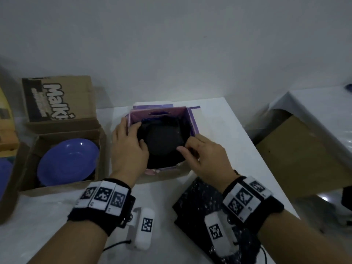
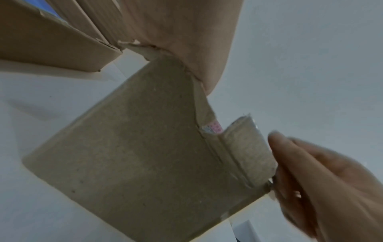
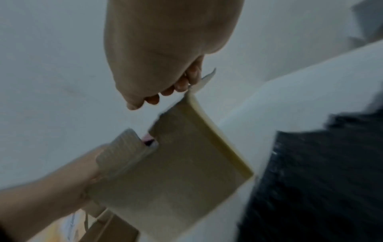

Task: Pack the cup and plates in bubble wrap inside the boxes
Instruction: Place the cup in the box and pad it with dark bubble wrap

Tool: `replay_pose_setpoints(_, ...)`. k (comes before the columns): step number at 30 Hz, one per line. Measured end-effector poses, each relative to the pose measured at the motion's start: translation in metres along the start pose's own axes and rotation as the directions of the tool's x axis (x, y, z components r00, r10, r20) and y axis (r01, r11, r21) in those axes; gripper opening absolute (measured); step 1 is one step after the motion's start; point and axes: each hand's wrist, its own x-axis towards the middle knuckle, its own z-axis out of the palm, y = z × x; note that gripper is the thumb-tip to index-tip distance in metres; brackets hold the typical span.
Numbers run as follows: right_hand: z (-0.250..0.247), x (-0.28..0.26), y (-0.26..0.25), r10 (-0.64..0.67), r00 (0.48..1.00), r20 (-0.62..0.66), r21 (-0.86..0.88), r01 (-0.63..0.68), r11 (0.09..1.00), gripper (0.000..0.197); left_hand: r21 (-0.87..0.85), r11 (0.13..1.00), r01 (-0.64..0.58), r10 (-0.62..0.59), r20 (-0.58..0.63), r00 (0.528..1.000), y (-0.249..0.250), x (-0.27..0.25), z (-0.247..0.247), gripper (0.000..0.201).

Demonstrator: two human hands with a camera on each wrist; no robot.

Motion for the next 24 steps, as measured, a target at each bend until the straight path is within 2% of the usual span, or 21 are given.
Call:
replay_pose_setpoints(2,0.007,-0.035,0.005,0.008,0.999,0.052,-0.005,-0.008,1.000,0.035,0.017,0.998,-0.056,0.057,-0.024,0.998,0.001,-0.001,-0.001,0.049)
replay_pose_setpoints(4,0.016,-0.070,0.008,0.047,0.973,0.225,-0.039,-0.039,0.998,0.039,0.014,0.997,-0.077,0.077,-0.024,0.997,0.002,-0.002,-0.002,0.048)
replay_pose_setpoints(5,0.019,-0.085,0.008,0.090,0.932,0.350,-0.074,-0.069,0.995,0.044,0.013,0.997,-0.080,0.080,-0.019,0.997,0.001,-0.002,-0.002,0.047)
replay_pose_setpoints(7,0.022,-0.108,0.007,0.171,0.817,0.551,-0.157,-0.100,0.982,0.053,0.003,0.996,-0.086,0.086,-0.016,0.996,0.000,-0.002,0.000,0.045)
replay_pose_setpoints(10,0.025,-0.128,0.000,0.240,0.691,0.681,-0.252,-0.086,0.964,0.081,-0.036,0.995,-0.089,0.088,-0.019,0.996,-0.005,-0.001,0.002,0.041)
replay_pose_setpoints(11,0.026,-0.130,-0.003,0.255,0.680,0.687,-0.273,-0.083,0.959,0.083,-0.049,0.995,-0.088,0.088,-0.021,0.996,-0.005,-0.002,0.003,0.040)
replay_pose_setpoints(12,0.026,-0.131,-0.006,0.260,0.687,0.679,-0.280,-0.084,0.956,0.077,-0.059,0.994,-0.089,0.088,-0.023,0.996,-0.006,-0.002,0.003,0.039)
replay_pose_setpoints(14,0.024,-0.129,-0.009,0.276,0.703,0.656,-0.250,-0.144,0.958,0.055,-0.078,0.993,-0.084,0.082,-0.027,0.996,-0.006,-0.002,0.003,0.039)
replay_pose_setpoints(17,0.013,-0.121,-0.005,0.373,0.673,0.639,-0.106,-0.403,0.909,0.021,-0.093,0.991,-0.095,0.092,-0.036,0.995,-0.006,-0.003,0.002,0.039)
replay_pose_setpoints(20,-0.001,-0.111,0.006,0.547,0.626,0.555,0.101,-0.704,0.703,0.017,-0.096,0.988,-0.118,0.114,-0.043,0.993,-0.008,-0.003,0.002,0.038)
replay_pose_setpoints(22,-0.012,-0.100,0.012,0.685,0.594,0.422,0.216,-0.799,0.561,0.021,-0.101,0.987,-0.125,0.121,-0.048,0.991,-0.008,-0.003,0.003,0.038)
replay_pose_setpoints(24,-0.028,-0.085,0.017,0.810,0.531,0.249,0.328,-0.833,0.445,0.024,-0.103,0.985,-0.137,0.132,-0.055,0.990,-0.009,-0.004,0.003,0.038)
